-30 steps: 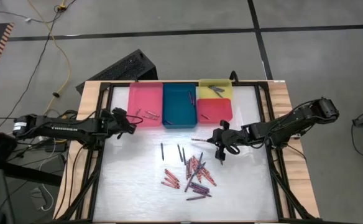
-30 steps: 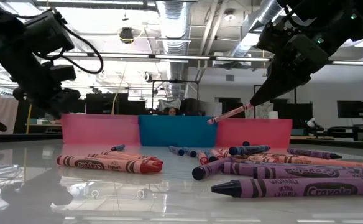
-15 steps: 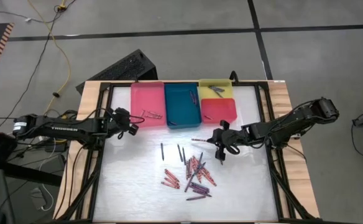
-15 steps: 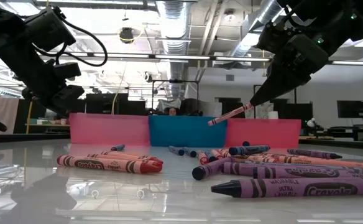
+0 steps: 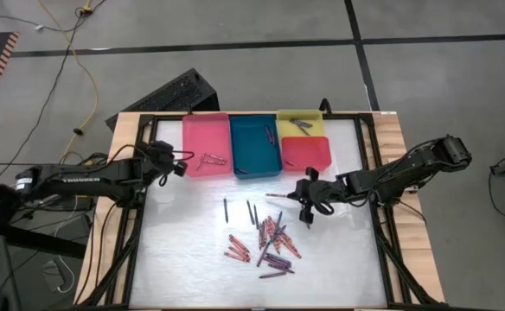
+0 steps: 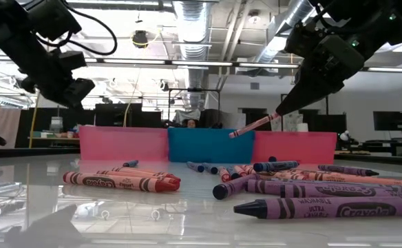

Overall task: Sort crayons
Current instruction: Put the pink crayon into the pink bin

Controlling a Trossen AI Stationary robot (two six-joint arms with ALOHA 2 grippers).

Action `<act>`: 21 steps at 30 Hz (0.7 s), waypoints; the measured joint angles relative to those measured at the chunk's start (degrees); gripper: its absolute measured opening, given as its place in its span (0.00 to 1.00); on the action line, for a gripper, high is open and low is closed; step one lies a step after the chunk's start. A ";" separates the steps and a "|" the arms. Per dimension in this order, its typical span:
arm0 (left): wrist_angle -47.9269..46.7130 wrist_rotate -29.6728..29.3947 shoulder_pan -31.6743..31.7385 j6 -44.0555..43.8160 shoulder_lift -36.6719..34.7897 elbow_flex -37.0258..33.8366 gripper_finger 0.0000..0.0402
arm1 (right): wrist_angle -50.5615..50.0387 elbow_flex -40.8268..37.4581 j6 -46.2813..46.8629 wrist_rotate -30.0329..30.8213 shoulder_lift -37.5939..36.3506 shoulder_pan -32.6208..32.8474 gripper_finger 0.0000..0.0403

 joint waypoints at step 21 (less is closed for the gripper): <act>21.75 25.71 27.03 -3.72 0.61 -9.19 0.00 | 0.83 0.00 -1.40 0.08 0.00 -0.17 0.00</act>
